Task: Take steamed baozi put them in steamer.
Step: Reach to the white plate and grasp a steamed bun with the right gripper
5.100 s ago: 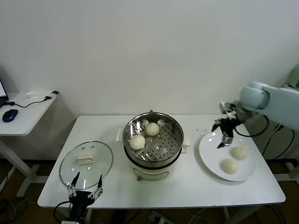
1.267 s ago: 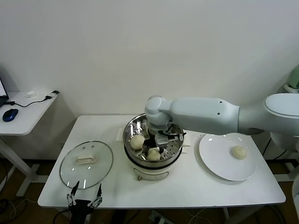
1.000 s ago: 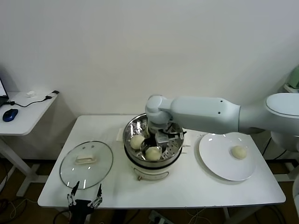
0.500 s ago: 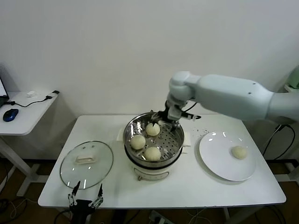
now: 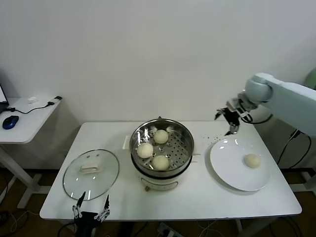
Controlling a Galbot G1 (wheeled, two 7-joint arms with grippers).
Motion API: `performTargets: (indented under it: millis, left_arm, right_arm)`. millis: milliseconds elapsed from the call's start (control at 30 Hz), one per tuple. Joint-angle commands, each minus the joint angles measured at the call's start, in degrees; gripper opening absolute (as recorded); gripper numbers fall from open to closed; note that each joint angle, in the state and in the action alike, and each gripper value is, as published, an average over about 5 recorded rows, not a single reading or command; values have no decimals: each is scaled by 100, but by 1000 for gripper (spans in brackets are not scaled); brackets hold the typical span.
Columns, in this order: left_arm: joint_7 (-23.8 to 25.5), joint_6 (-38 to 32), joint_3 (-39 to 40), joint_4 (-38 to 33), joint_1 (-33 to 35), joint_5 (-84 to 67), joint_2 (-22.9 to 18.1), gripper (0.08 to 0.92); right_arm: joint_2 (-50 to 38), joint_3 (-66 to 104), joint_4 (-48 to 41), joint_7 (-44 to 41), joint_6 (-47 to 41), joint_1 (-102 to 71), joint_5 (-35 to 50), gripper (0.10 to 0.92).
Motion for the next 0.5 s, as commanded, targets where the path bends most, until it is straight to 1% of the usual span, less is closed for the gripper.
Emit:
performTargets:
  millis: [33, 233, 500]
  left_arm:
    - [5, 48, 12, -18, -14, 29, -15, 823]
    - [3, 83, 9, 10, -37, 117, -40, 823]
    - [-3, 90, -14, 69, -31, 195, -75, 823]
  right_arm:
    - [-693, 1891, -1326, -367, 63, -1956, -1281, 823]
    - [-380, 2872, -1848, -359, 204, -2814, -1788, 823]
    - [263, 3591, -2608, -314, 336, -3246, -2236, 823]
